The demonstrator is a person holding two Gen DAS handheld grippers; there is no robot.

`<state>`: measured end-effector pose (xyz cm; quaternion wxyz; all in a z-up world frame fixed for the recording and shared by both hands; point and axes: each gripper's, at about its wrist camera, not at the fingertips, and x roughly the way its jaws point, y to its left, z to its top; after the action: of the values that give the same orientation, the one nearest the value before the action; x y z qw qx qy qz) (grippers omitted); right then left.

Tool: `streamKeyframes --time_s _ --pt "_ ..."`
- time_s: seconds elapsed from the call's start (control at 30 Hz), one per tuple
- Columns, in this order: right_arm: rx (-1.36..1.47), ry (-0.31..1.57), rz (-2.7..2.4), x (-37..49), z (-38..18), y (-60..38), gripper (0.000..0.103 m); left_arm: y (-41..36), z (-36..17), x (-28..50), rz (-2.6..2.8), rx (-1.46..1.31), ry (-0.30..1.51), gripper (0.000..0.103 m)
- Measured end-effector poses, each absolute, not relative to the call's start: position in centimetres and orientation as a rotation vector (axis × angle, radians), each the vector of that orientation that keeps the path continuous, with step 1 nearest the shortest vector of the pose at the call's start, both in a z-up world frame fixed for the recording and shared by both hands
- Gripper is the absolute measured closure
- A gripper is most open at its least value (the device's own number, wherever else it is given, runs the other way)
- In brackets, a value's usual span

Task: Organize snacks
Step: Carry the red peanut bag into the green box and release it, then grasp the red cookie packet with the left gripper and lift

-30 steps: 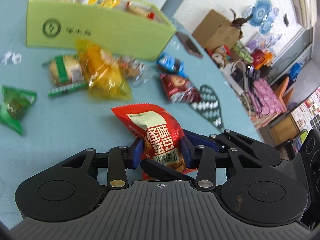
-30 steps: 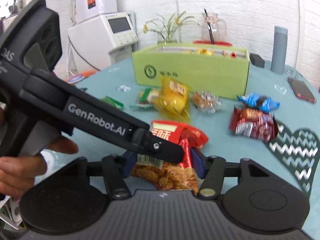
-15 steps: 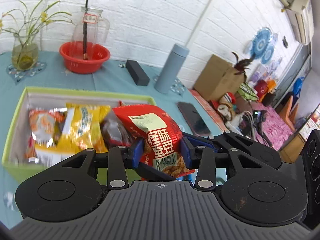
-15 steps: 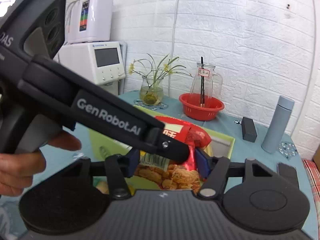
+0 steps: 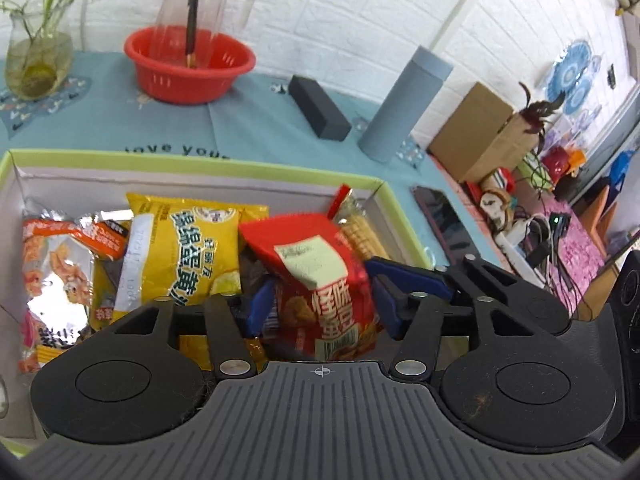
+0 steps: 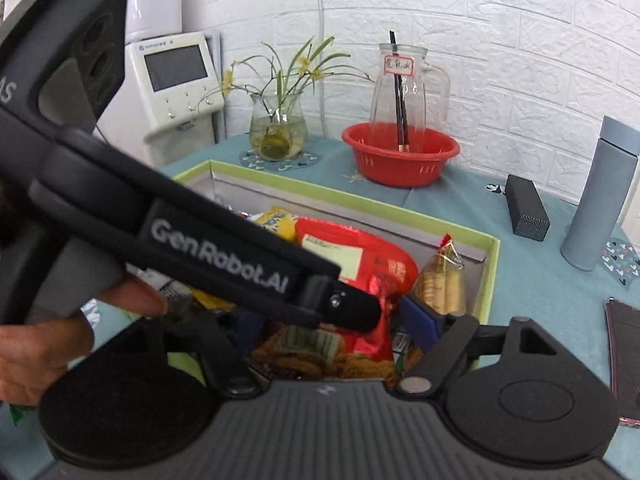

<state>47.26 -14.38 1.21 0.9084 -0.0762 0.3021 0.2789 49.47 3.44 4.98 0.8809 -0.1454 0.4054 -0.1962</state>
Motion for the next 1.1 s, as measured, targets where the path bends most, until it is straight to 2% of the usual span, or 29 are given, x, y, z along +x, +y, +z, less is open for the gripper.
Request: streamKeyframes --time_s 0.2,0.27,0.4,0.53,0.67,0.73,0.87,1.03,1.1 --pt "-0.183 0.458 0.543 41.4 5.3 -16.2 0.007 4.1 9.7 44.0 -0.427 -0.308 0.675 0.039" --pt "-0.159 0.428 0.536 38.8 6.0 -17.5 0.001 4.1 10.4 41.5 -0.443 -0.305 0.641 0.037" --pt "-0.121 0.455 0.5 33.4 4.6 -20.0 0.001 3.4 9.4 36.8 -0.471 -0.302 0.634 0.033" --pt "-0.06 0.567 0.446 29.0 1.1 -22.2 0.001 0.9 6.3 34.2 -0.502 -0.294 0.729 0.033" --pt "0.01 0.649 0.427 27.0 -1.6 -23.7 0.001 -2.7 3.4 34.3 -0.527 -0.274 0.859 0.045" --pt "0.01 0.649 0.418 26.7 -1.8 -24.3 0.001 -4.4 2.9 35.0 -0.518 -0.241 0.883 0.047" --pt "-0.01 0.632 0.431 27.8 -1.3 -25.0 0.001 -6.8 2.2 36.6 -0.481 -0.178 0.91 0.047" --pt "-0.027 0.708 0.519 31.6 -2.2 -24.1 0.001 -7.6 1.2 38.0 -0.458 -0.164 0.944 0.048" --pt "-0.037 0.744 0.523 32.6 -2.7 -23.5 0.001 -7.5 1.0 38.1 -0.45 -0.154 0.95 0.052"
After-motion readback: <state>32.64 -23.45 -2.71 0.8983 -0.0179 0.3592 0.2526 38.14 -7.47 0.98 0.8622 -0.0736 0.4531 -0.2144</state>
